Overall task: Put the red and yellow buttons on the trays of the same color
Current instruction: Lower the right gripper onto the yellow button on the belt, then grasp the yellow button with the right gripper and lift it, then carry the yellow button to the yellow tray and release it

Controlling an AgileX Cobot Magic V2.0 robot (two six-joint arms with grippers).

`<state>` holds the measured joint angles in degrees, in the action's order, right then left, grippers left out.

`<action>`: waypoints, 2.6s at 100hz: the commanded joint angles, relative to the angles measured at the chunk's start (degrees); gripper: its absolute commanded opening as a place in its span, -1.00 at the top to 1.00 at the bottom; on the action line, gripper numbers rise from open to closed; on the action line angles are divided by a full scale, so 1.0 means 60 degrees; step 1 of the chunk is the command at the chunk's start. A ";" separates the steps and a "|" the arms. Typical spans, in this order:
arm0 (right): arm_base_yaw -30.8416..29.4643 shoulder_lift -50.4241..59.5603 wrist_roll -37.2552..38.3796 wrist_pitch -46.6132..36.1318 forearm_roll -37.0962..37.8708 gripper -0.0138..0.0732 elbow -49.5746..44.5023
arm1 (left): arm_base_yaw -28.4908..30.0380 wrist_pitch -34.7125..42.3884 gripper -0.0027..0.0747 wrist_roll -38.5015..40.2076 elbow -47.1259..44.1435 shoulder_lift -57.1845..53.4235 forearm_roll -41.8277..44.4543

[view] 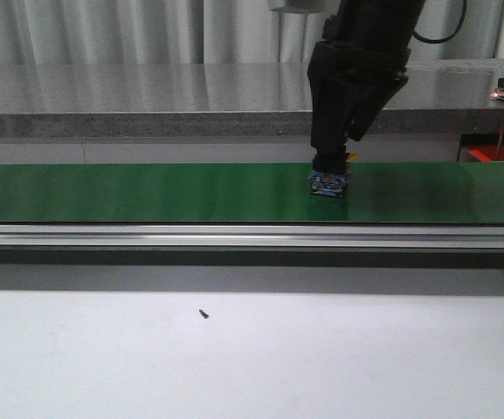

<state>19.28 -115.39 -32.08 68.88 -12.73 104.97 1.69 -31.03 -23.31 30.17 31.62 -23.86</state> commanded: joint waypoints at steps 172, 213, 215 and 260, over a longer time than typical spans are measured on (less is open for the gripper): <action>-0.6054 0.6326 0.5735 -0.3088 0.1348 0.38 -0.7379 | -0.0092 0.0581 0.98 -0.0017 0.0263 0.0017 -0.0239; -0.7682 0.6294 0.6127 -0.4971 0.1466 0.38 -0.8849 | -0.0092 0.0581 0.98 -0.0017 0.0263 0.0017 -0.0239; -0.7715 0.6294 0.6141 -0.5032 0.1466 0.38 -0.8876 | -0.0092 0.0581 0.98 -0.0017 0.0263 0.0017 -0.0239; -0.8431 0.5176 0.6808 -0.5345 0.1466 0.38 -0.9013 | -0.0092 0.0581 0.98 -0.0017 0.0263 0.0017 -0.0239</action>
<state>-30.77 -84.32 8.13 38.77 -4.50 49.72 1.69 -31.03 -23.31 30.17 31.62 -23.86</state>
